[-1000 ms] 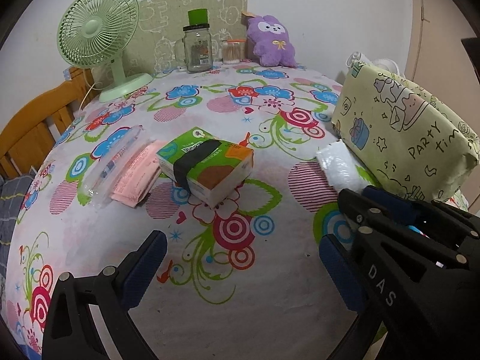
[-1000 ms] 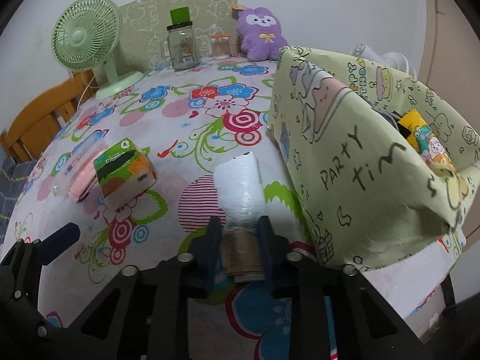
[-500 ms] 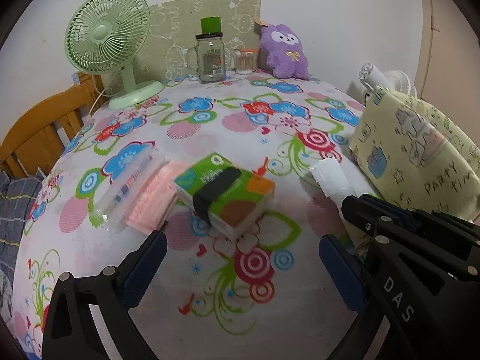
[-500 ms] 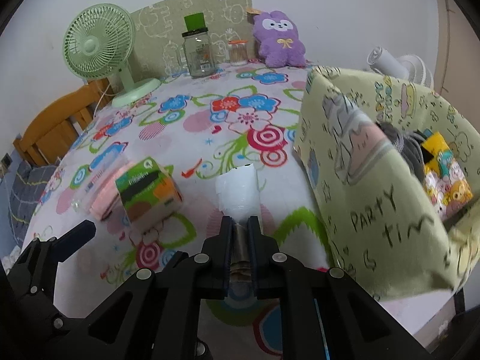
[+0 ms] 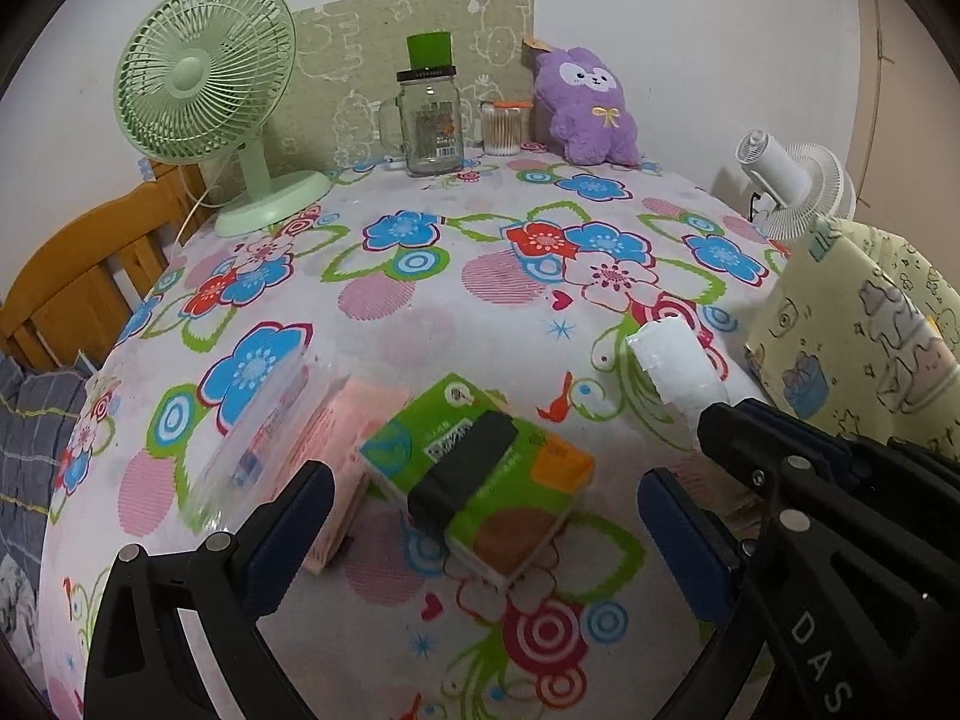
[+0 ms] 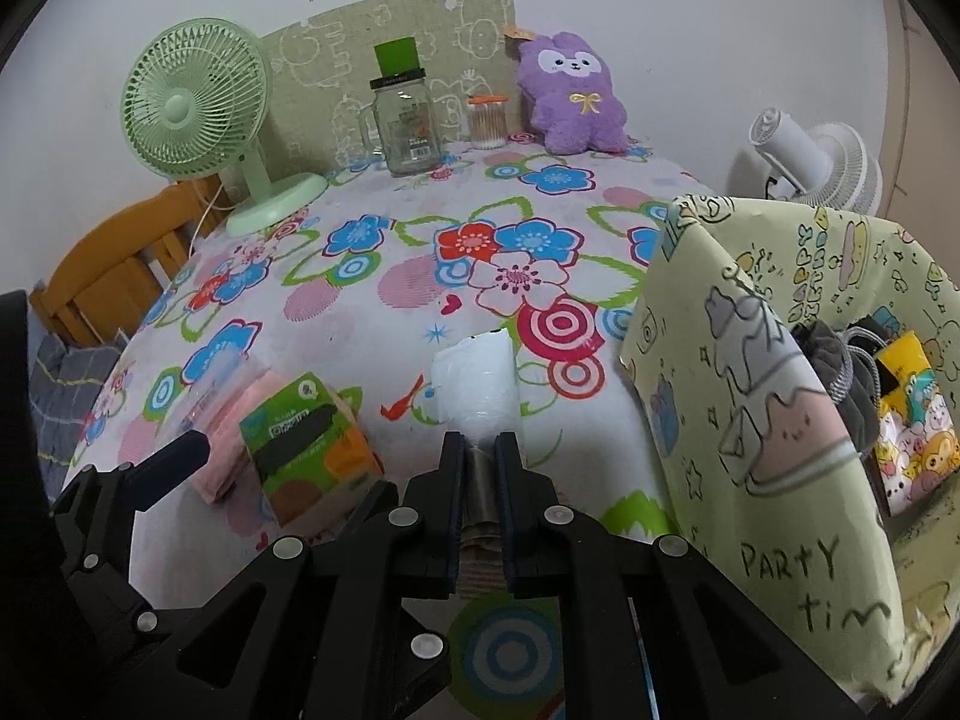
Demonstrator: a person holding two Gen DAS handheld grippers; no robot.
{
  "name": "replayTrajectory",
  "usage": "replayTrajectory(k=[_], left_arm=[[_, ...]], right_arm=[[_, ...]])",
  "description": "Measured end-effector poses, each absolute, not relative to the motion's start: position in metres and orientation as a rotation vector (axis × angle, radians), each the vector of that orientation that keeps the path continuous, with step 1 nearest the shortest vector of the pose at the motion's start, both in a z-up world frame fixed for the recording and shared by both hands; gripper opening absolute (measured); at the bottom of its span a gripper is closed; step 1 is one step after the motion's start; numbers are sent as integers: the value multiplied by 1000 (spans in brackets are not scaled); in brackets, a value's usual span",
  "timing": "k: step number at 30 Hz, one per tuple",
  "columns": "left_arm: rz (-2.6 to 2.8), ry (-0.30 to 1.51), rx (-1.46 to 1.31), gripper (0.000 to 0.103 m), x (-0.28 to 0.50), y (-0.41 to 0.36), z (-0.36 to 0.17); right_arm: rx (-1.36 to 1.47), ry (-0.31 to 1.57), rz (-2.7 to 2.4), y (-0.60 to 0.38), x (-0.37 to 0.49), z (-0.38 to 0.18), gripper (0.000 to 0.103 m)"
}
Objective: Organize soft objects
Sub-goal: 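Grasp the white rolled cloth with the right tool while the left tool grasps the green tissue box, then carry the green tissue box with the left tool while the right tool carries the white roll to the box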
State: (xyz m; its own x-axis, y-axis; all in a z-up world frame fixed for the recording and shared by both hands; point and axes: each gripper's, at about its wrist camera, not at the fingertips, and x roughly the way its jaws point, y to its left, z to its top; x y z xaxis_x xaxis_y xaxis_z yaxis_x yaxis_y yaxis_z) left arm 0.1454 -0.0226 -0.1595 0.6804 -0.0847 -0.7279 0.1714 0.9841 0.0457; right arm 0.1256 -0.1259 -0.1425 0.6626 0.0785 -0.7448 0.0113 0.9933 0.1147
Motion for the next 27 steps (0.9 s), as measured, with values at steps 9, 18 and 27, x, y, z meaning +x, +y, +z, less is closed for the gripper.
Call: replayTrajectory(k=[9,18,27], left_arm=[[-154,839,97,102,161,-23,-167],[-158,884,96,89,166,-26,-173],[-171,882,82,85,162,-27,-172]], right_arm=[[119,860,20,-126,142,-148,13],[130,891,22,-128,149,-156,13],[127,890,29,-129,147,-155,13]])
